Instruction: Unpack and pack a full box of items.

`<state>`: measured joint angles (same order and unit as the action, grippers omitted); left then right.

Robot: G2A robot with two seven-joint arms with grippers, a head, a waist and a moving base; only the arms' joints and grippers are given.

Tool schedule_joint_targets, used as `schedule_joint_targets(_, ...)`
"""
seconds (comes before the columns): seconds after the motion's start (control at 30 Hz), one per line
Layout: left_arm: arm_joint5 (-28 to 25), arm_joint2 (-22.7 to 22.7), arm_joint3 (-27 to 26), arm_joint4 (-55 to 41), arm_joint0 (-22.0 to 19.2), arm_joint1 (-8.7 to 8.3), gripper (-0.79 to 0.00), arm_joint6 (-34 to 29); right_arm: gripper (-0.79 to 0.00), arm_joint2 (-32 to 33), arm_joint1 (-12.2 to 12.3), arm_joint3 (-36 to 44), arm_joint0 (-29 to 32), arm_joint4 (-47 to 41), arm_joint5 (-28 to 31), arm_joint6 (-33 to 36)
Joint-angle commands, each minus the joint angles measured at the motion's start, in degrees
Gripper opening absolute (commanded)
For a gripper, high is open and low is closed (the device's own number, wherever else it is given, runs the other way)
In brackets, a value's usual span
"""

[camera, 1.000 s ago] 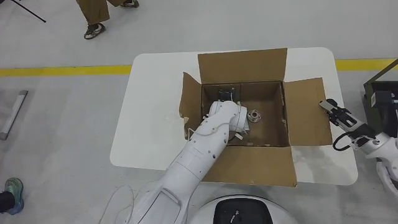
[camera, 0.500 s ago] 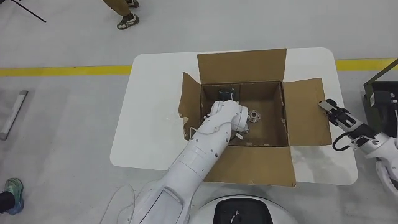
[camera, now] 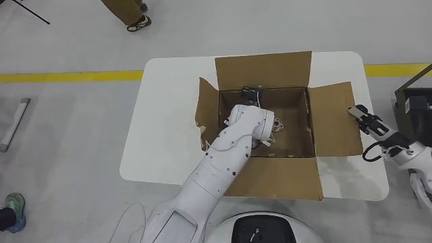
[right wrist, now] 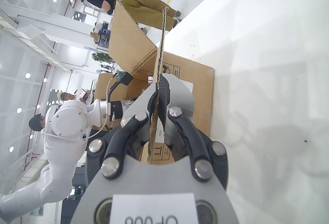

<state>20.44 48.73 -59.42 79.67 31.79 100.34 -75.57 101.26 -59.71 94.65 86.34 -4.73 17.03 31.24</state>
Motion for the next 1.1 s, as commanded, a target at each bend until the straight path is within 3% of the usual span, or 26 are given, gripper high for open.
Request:
schedule_joint_targets(0.0, -0.4, 0.9, -4.9, 1.5, 1.5, -0.49, -0.785, -1.6, -0.785, 0.0, 0.0, 0.0, 0.0, 0.2, 0.0, -0.1)
schedule_joint_targets(0.37, -1.6, 6.0, -26.7, 9.3, 9.5, -2.44, -0.785, -9.0, -0.785, 0.6, 0.1, -0.7, -0.7, 0.7, -0.3, -0.3)
schedule_joint_targets(0.67, -4.0, 9.6, -41.5, 12.5, 11.6, -2.85, -0.785, -12.0, -0.785, 0.8, 0.2, -0.7, -0.8, 1.4, -0.4, -0.2)
schedule_joint_targets(1.07, -9.2, 18.4, -51.0, 21.9, 14.7, -3.64, -0.785, -12.4, -0.785, 0.6, 0.2, -0.8, -0.7, 1.9, -0.3, 0.0)
